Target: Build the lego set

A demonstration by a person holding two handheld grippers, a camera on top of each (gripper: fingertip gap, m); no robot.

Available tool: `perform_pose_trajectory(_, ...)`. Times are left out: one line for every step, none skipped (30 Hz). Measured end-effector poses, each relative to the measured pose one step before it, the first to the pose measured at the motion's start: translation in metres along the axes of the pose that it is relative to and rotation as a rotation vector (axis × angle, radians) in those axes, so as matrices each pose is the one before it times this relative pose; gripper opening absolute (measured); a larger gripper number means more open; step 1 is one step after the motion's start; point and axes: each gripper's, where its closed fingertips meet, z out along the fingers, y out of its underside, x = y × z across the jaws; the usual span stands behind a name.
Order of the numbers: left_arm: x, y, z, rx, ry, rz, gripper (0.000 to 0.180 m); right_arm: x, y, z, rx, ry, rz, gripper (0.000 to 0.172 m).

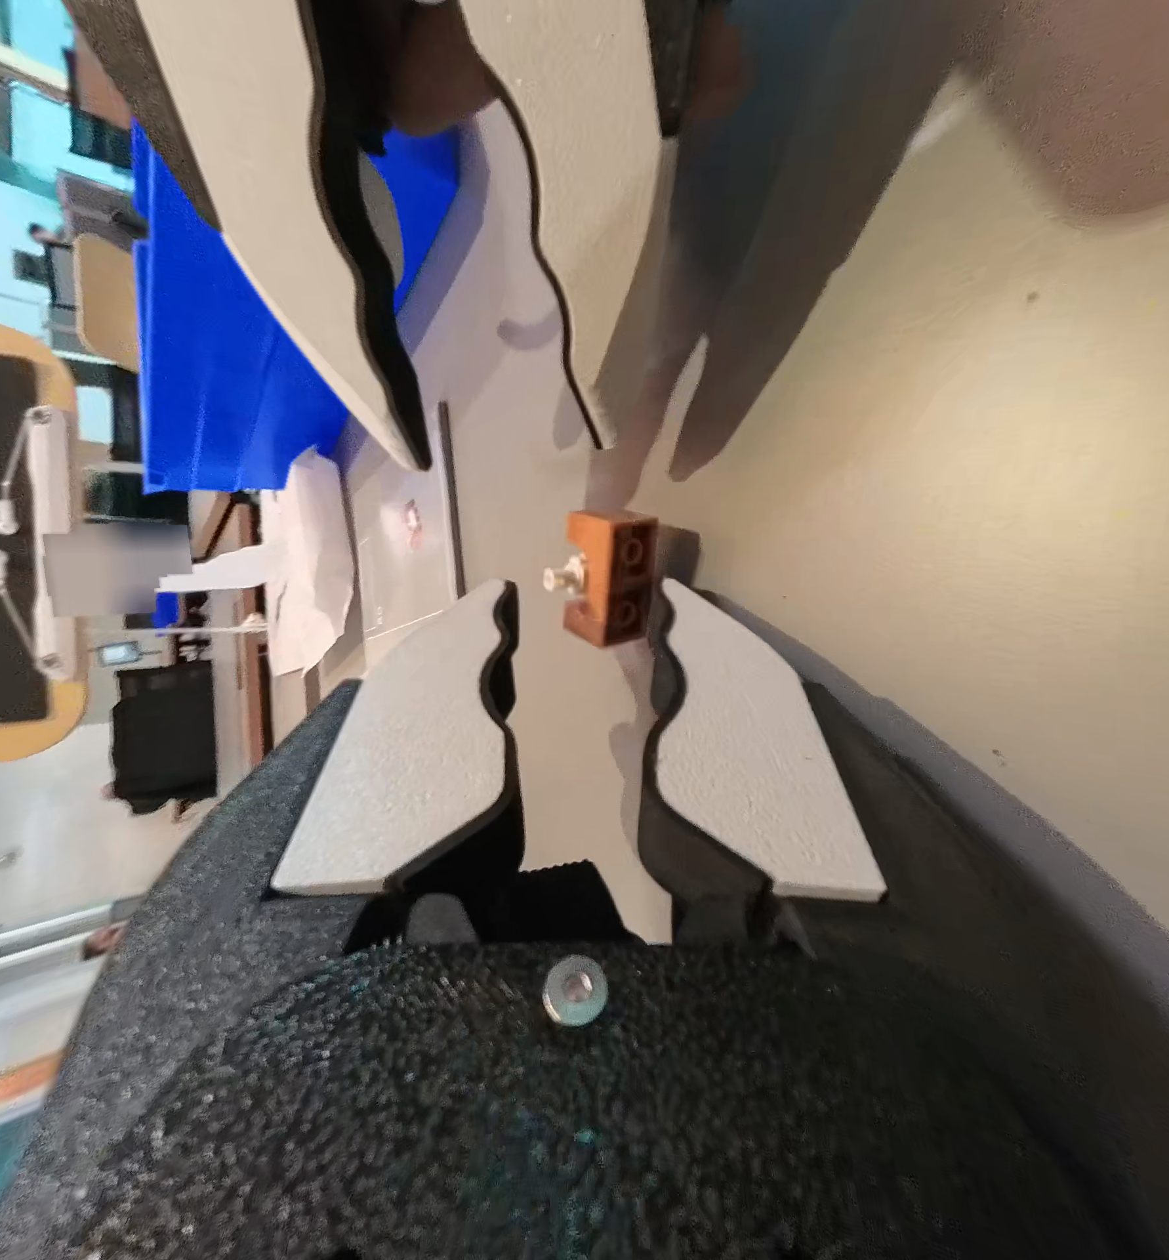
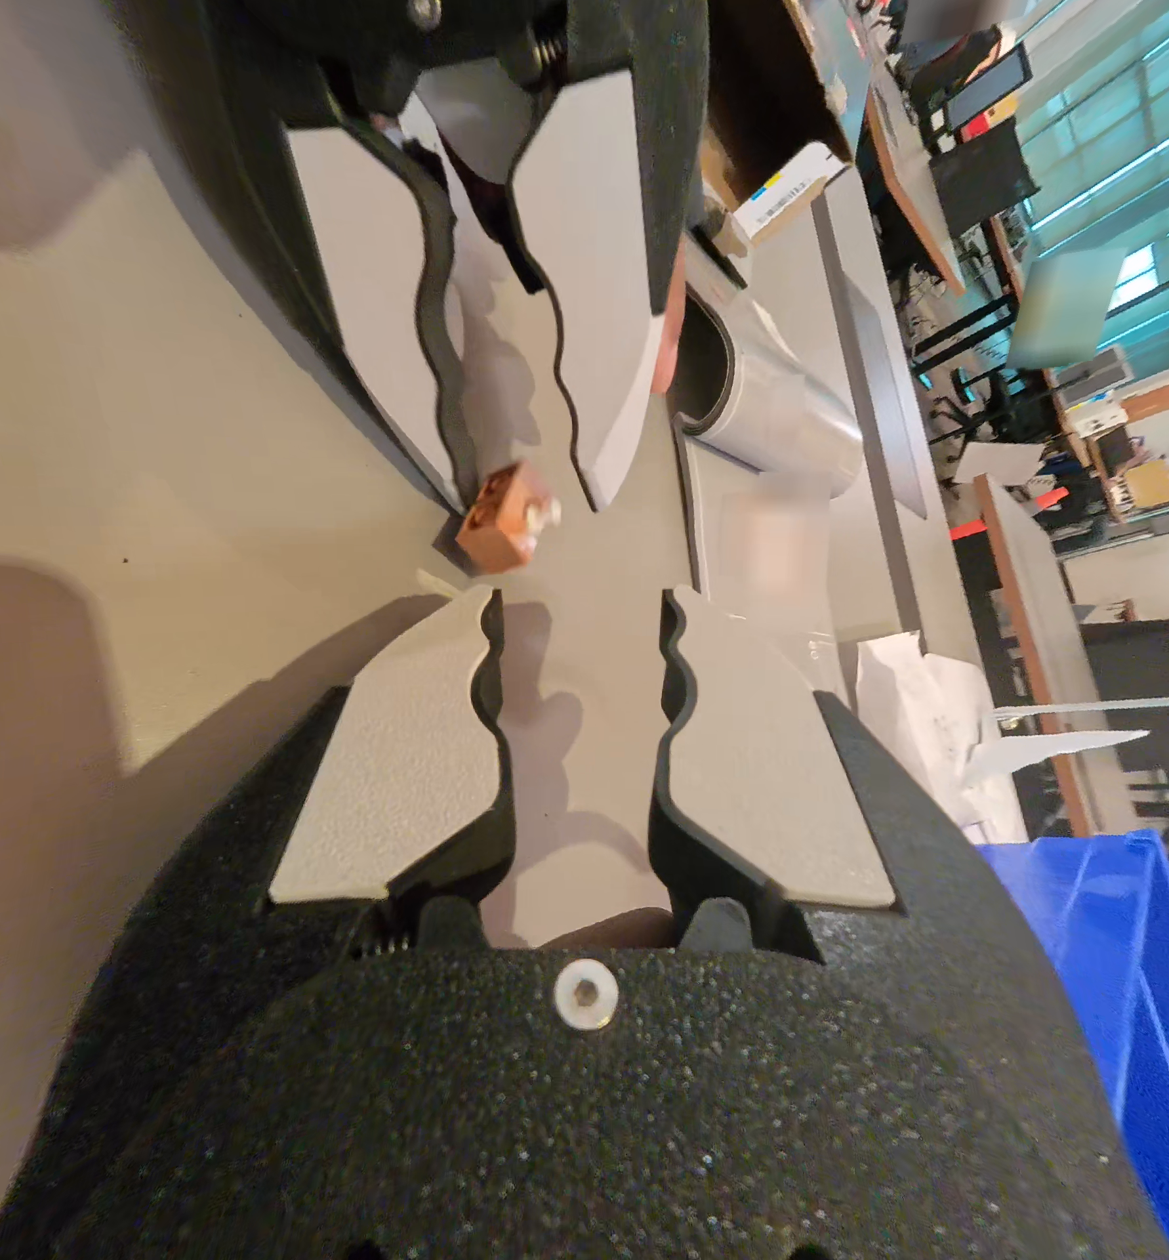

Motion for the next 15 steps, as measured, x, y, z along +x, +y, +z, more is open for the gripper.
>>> perform_pose_trajectory(0.00204, -0.00094, -0.00225, 0.0114, 0.0229, 0.0024, 0.038, 0.00008, 0.00069, -0.00019, 0.0005, -0.0077, 0.0193, 0.044)
perform_pose_trajectory(0.00157, -0.00014, -0.00176, 0.0050, 0.0148, 0.0113, 0.038, -0.00001, 0.00054, -0.00008, -0.0007, -0.0070, 0.0160, 0.044)
perform_pose_trajectory(0.00112, 0.00040, -0.00178, 0.0020, 0.0086, 0.0132, 0.038, -0.00019, -0.00004, -0.00009, 0.0003, -0.0046, 0.0116, 0.043)
perform_pose_trajectory(0.00163, 0.00028, -0.00188, 0.0028, 0.0150, 0.0008, 0.038, -0.00040, -0.00003, 0.00002, -0.0018, -0.0054, 0.0100, 0.042)
perform_pose_trajectory(0.00097, -0.00039, -0.00177, 0.0062, 0.0160, -0.0118, 0.040, -0.00059, 0.00012, 0.00015, -0.0034, -0.0038, 0.0082, 0.042)
perform_pose_trajectory(-0.00056, -0.00106, -0.00153, 0.0124, 0.0099, -0.0259, 0.041, -0.00085, -0.00010, 0.00011, -0.0035, -0.0048, 0.0063, 0.042)
perform_pose_trajectory(-0.00128, -0.00136, -0.00145, 0.0168, 0.0093, -0.0340, 0.041, -0.00094, 0.00013, 0.00018, -0.0047, -0.0067, 0.0074, 0.041)
perform_pose_trajectory(-0.00147, -0.00144, -0.00133, 0.0209, 0.0101, -0.0385, 0.041, -0.00093, 0.00023, 0.00011, -0.0053, -0.0077, 0.0106, 0.041)
perform_pose_trajectory(-0.00144, -0.00096, -0.00104, 0.0226, 0.0112, -0.0434, 0.041, -0.00050, 0.00009, 0.00005, -0.0024, -0.0053, 0.0120, 0.040)
perform_pose_trajectory(-0.00169, -0.00003, -0.00057, 0.0186, 0.0108, -0.0450, 0.040, -0.00042, -0.00012, -0.00015, -0.0001, -0.0049, 0.0109, 0.039)
perform_pose_trajectory(-0.00194, 0.00122, -0.00038, 0.0123, 0.0086, -0.0422, 0.039, -0.00069, -0.00003, -0.00004, -0.0003, -0.0062, 0.0074, 0.038)
perform_pose_trajectory(-0.00239, 0.00166, -0.00001, 0.0075, 0.0043, -0.0404, 0.039, -0.00039, 0.00011, 0.00006, 0.0004, -0.0017, 0.0031, 0.037)
perform_pose_trajectory(-0.00228, 0.00167, 0.00014, 0.0079, 0.0047, -0.0393, 0.038, 0.00035, 0.00040, 0.00033, -0.0017, 0.0045, 0.0020, 0.036)
perform_pose_trajectory(-0.00230, 0.00133, 0.00019, 0.0088, 0.0035, -0.0409, 0.038, 0.00057, 0.00122, 0.00085, -0.0081, 0.0058, 0.0047, 0.035)
perform_pose_trajectory(-0.00233, 0.00135, 0.00029, 0.0070, 0.0043, -0.0452, 0.038, 0.00032, 0.00236, 0.00164, -0.0158, 0.0039, 0.0105, 0.034)
